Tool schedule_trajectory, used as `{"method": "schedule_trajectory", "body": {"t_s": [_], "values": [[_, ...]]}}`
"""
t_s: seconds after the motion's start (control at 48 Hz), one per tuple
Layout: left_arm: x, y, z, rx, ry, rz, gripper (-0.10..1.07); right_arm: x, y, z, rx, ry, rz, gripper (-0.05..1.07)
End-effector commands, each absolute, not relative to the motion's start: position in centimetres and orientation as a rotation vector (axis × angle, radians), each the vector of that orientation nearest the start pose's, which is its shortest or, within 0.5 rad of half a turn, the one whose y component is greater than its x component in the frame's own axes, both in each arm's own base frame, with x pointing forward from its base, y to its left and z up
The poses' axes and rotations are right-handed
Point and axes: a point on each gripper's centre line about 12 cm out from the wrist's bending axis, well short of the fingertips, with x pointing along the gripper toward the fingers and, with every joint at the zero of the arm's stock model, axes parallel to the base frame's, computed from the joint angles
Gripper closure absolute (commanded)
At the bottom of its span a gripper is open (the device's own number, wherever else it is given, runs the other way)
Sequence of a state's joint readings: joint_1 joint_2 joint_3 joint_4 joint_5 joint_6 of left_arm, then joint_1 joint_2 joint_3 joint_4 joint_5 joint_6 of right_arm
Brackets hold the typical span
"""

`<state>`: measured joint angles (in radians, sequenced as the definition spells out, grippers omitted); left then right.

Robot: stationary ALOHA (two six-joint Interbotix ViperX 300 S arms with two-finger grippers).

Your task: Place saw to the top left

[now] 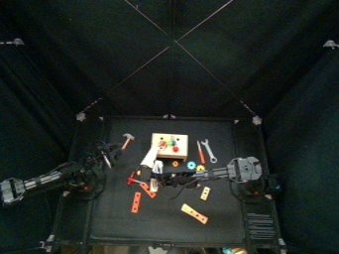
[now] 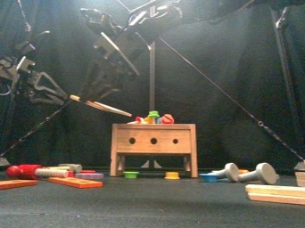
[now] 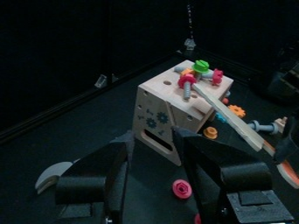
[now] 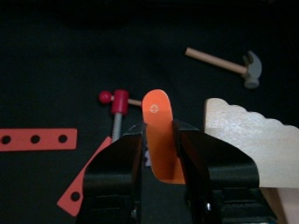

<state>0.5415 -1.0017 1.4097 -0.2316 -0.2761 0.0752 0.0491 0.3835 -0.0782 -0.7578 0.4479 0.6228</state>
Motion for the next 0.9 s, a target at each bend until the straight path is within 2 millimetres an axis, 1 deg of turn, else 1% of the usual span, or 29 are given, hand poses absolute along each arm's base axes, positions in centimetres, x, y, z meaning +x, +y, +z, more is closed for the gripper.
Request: {"method": "schedule_trajectory", "body": {"t_s": [0.0,0.188,0.333,0.479,0.646,0.875], "values": [[14.5,9.7,21.0,-0.166,0.069,0.616,0.17,55.5,-1.8,25.1,-0.206,0.586,-0.234,0.51],[14.4,9.9,21.3,-0.162,0.050,0.628,0.17,56.7,-4.4,24.8,-0.180,0.599,-0.268,0.52],[14.2,10.2,21.9,-0.153,0.002,0.650,0.17,56.6,-6.8,24.3,-0.160,0.618,-0.288,0.52],[13.9,10.7,22.7,-0.133,-0.062,0.686,0.17,56.7,-8.4,23.5,-0.141,0.636,-0.302,0.52],[13.5,11.1,23.2,-0.119,-0.105,0.716,0.17,57.2,-9.1,22.6,-0.152,0.642,-0.296,0.52],[13.3,11.4,23.1,-0.118,-0.106,0.735,0.17,58.2,-9.9,21.8,-0.148,0.646,-0.293,0.52]]}}
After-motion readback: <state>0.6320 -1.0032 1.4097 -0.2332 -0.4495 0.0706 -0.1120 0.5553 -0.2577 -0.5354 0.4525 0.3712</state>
